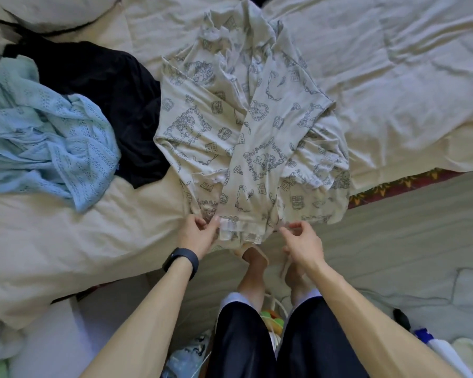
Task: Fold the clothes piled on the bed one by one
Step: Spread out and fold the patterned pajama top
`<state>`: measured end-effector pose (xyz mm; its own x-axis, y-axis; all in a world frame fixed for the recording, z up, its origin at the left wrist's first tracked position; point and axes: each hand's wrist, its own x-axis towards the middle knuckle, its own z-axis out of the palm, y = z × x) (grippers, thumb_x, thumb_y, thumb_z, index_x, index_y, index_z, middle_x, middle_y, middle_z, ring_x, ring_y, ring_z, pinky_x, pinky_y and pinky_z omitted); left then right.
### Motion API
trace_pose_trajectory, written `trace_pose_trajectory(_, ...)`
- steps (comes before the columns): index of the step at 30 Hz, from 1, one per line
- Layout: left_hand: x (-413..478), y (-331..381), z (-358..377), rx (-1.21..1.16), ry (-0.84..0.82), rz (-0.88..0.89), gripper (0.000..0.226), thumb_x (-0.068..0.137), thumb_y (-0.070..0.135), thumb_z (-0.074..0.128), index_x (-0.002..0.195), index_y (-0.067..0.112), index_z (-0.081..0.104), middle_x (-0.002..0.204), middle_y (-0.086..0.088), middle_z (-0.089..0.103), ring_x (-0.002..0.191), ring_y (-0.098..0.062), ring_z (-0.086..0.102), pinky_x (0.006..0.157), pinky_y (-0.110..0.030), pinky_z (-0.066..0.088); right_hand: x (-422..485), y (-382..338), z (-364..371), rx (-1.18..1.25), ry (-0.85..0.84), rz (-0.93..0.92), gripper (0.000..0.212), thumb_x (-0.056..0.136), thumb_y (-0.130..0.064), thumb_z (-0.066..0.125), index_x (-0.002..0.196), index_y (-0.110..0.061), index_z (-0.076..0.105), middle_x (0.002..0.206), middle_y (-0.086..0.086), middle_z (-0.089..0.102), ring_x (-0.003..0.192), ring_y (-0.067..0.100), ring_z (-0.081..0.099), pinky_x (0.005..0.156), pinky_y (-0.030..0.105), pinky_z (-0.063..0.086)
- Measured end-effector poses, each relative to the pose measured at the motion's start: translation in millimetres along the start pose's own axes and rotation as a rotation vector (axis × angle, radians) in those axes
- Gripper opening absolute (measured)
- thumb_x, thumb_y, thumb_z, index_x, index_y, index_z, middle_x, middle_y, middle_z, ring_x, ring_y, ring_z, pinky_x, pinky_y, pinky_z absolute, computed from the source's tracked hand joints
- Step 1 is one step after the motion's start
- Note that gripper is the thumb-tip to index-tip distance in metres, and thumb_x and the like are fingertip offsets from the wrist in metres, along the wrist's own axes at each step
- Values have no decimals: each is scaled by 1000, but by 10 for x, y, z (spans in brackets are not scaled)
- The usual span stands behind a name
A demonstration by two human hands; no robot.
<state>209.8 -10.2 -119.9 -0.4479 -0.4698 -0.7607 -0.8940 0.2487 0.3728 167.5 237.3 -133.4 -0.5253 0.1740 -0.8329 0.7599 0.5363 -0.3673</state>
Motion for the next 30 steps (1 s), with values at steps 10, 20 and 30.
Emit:
trace_pose_trajectory(10,98,-423,388,-208,251,-294,78,80,30,82,139,11,34,140,-13,49,121,-36,54,85,-35,39,835,139,-1057,-99,136,-30,89,83,-54,78,150,-12,36,135,6,60,131,31,53,113,47,41)
trace_pose_trajectory(20,17,-659,436,-240,179,-232,28,92,22,67,116,9,60,87,1,62,73,-16,58,62,-31,43,1121,146,-1221,16,21,-83,32,90,-25,77,108,-2,65,110,18,72,82,19,65,79,40,56)
trace_pose_trajectory(30,-625,-716,334,-605,313,-222,20,95,36,66,95,17,67,90,0,67,87,-27,64,77,-37,48,461,104,-1882,225,-35,-261,13,98,-32,67,94,-20,71,96,2,74,86,18,66,88,40,52)
